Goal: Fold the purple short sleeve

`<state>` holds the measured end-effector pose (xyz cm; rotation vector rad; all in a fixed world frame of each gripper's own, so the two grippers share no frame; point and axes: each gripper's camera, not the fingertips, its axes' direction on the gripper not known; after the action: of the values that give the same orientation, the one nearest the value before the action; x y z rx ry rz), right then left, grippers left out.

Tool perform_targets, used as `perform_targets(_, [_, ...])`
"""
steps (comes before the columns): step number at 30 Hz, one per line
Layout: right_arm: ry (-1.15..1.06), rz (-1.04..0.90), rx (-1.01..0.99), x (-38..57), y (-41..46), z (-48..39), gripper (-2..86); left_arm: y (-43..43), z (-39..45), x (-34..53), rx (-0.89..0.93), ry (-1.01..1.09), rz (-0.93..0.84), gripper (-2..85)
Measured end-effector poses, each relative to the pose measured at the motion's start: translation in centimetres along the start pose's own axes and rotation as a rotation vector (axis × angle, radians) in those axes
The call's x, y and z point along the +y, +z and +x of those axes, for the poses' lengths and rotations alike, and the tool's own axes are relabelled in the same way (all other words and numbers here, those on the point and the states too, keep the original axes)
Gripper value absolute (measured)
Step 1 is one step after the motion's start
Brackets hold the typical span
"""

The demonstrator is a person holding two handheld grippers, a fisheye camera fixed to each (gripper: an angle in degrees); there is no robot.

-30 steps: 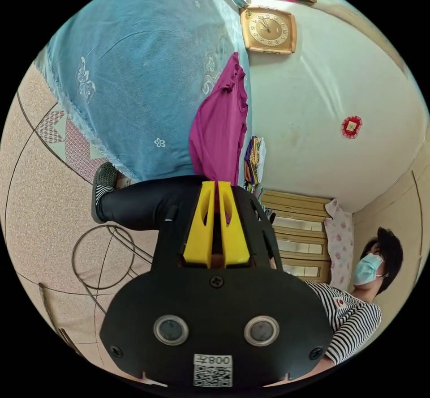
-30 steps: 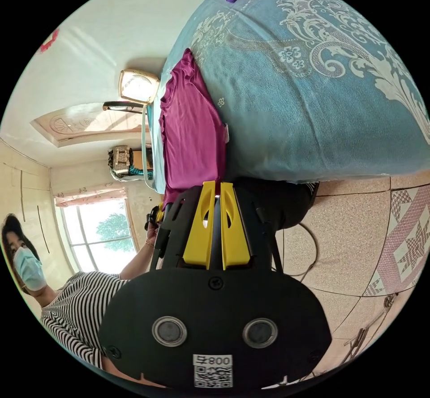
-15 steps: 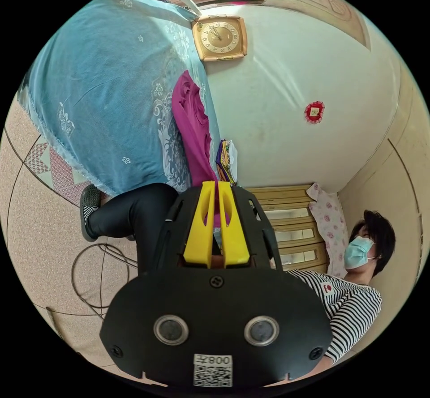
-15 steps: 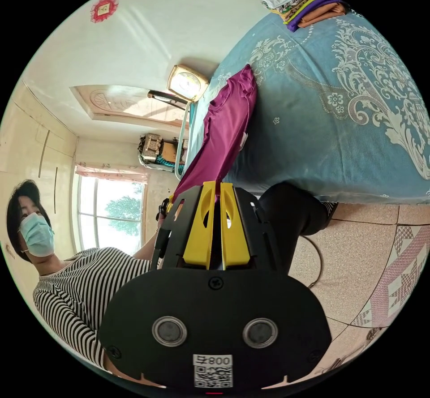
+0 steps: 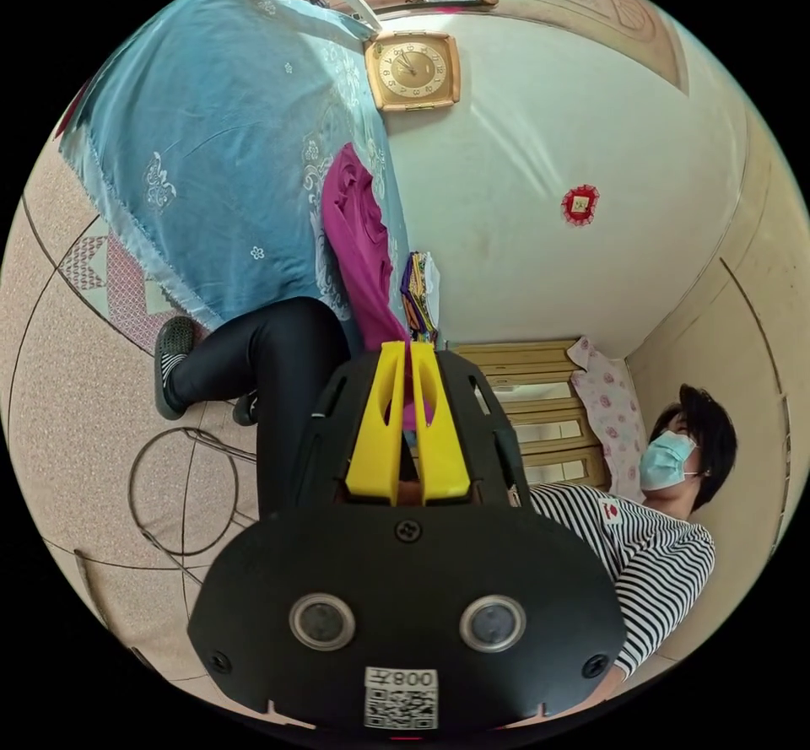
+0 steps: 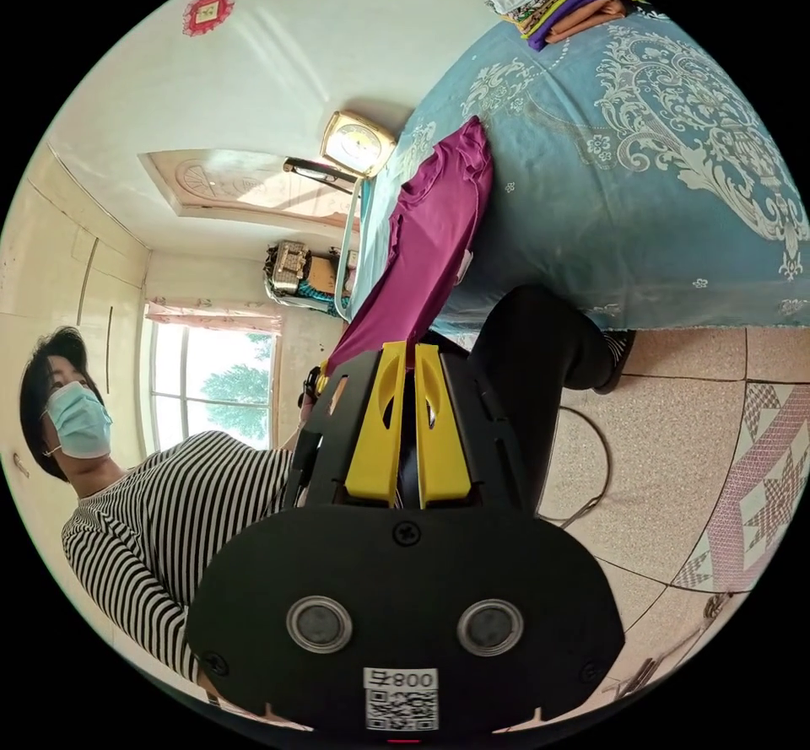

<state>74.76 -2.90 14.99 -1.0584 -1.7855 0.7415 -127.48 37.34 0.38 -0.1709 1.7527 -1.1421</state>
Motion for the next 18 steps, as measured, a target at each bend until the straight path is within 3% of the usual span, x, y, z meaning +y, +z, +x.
perform_targets(9, [0.015,0.016,-0.026,-1.1,0.0,-0.7,1.4,1.5,2.6,-1.7,0.005,0.008,0.002,0.8])
perform_targets(18, [-0.073,0.056,-0.01,-10.0,-0.8,-3.7,0.1,5.6,7.6,-10.9,0.022,0.093,0.022,0.8])
